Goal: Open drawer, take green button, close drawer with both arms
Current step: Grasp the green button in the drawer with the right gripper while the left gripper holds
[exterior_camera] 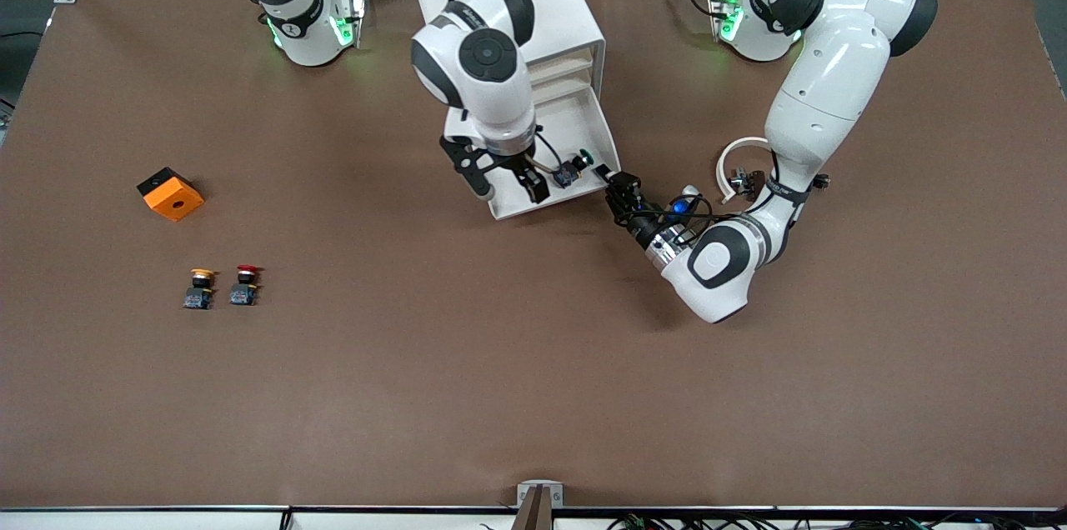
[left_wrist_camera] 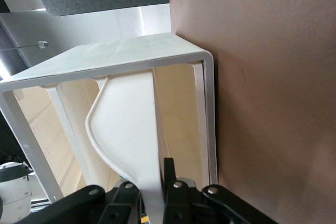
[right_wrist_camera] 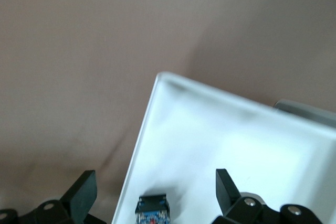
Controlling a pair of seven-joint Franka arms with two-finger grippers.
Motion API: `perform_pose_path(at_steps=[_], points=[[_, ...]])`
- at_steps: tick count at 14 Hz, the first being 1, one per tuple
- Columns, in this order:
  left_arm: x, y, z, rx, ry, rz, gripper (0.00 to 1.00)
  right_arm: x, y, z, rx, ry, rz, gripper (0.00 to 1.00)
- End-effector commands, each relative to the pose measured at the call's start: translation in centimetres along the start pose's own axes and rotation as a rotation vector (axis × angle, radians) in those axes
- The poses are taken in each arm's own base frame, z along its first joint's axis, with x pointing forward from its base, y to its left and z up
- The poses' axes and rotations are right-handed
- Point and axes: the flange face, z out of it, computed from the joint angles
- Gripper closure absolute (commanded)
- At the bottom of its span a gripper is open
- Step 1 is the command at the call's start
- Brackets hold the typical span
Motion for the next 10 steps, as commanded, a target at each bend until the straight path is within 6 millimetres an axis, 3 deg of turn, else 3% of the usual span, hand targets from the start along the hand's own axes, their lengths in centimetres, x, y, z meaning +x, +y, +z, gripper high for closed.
perform_pose_path(at_steps=[1, 3, 6, 10], points=[[-0.6, -0.9, -0.9, 0.001, -0.029, 0.028, 0.46, -2.3, -0.5, 2.3, 0.008, 0.015, 0.008, 0.0], [-0.6, -0.9, -0.9, -0.004, -0.025, 0.027, 0.0, -3.6, -0.6, 3.2, 0.004, 0.016, -0.008, 0.0], [-0.6, -1.0, -1.0, -0.012, -0.018, 0.032, 0.0, -4.6, -1.3, 4.2, 0.006, 0.023, -0.024, 0.0], [-1.2, -2.5, -2.9, -0.083, -0.002, 0.062, 0.0, -5.5, -1.3, 5.2, 0.001, 0.032, -0.046, 0.0]])
